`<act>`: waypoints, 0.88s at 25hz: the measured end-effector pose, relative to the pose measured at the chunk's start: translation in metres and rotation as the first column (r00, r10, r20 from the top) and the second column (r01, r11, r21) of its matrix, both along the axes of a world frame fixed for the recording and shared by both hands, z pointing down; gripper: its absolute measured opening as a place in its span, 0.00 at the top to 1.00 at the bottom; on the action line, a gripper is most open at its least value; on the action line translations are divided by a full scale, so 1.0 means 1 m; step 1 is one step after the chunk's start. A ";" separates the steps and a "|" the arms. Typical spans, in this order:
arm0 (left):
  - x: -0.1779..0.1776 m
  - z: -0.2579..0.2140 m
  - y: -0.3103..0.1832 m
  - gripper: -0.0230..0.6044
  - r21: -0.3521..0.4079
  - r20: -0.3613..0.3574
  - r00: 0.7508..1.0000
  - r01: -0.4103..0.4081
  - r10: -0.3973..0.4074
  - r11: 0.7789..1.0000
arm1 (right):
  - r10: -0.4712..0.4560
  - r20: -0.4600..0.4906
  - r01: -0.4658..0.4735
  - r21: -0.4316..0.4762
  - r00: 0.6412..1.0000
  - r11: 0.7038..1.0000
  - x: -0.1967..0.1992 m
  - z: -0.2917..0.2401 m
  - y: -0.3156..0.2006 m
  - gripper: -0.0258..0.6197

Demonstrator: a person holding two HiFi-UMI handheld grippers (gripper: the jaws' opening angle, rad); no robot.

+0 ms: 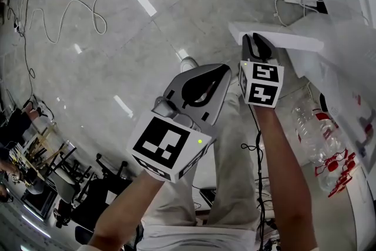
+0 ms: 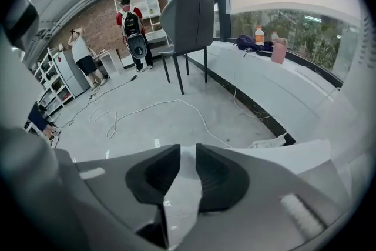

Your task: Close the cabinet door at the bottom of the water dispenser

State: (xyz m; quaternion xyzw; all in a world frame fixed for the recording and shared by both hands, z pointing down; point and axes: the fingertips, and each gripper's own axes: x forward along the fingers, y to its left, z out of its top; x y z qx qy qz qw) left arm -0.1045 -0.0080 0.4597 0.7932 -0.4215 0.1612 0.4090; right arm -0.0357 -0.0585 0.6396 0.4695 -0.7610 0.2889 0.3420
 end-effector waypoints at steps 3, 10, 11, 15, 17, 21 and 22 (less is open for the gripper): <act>0.001 0.001 0.003 0.95 -0.001 0.003 1.000 -0.010 0.010 1.000 | 0.020 0.003 -0.020 -0.009 1.000 1.000 0.002 0.000 0.008 0.82; 0.007 0.000 0.004 0.95 0.000 0.005 1.000 -0.022 0.022 1.000 | 0.034 0.004 -0.034 -0.028 0.999 0.999 0.010 0.002 0.031 0.85; 0.008 0.000 0.005 0.95 0.001 0.006 1.000 -0.023 0.023 1.000 | 0.027 0.002 -0.027 -0.031 1.000 0.999 0.011 0.002 0.035 0.85; 0.014 -0.001 0.007 0.95 0.006 0.006 1.000 -0.030 0.030 1.000 | 0.014 -0.002 -0.014 -0.040 1.000 0.999 0.016 0.002 0.052 0.85; 0.017 -0.001 0.008 0.95 0.009 0.006 0.999 -0.035 0.035 0.999 | 0.018 -0.003 -0.019 -0.044 1.000 0.999 0.019 0.002 0.059 0.85; 0.024 -0.001 0.011 0.95 0.007 0.004 0.999 -0.050 0.050 0.999 | 0.021 -0.016 -0.022 -0.051 1.000 0.998 0.025 0.004 0.071 0.86; 0.026 -0.001 0.012 0.95 0.006 0.004 0.999 -0.053 0.053 0.999 | 0.022 -0.018 -0.023 -0.053 1.000 0.998 0.027 0.004 0.074 0.86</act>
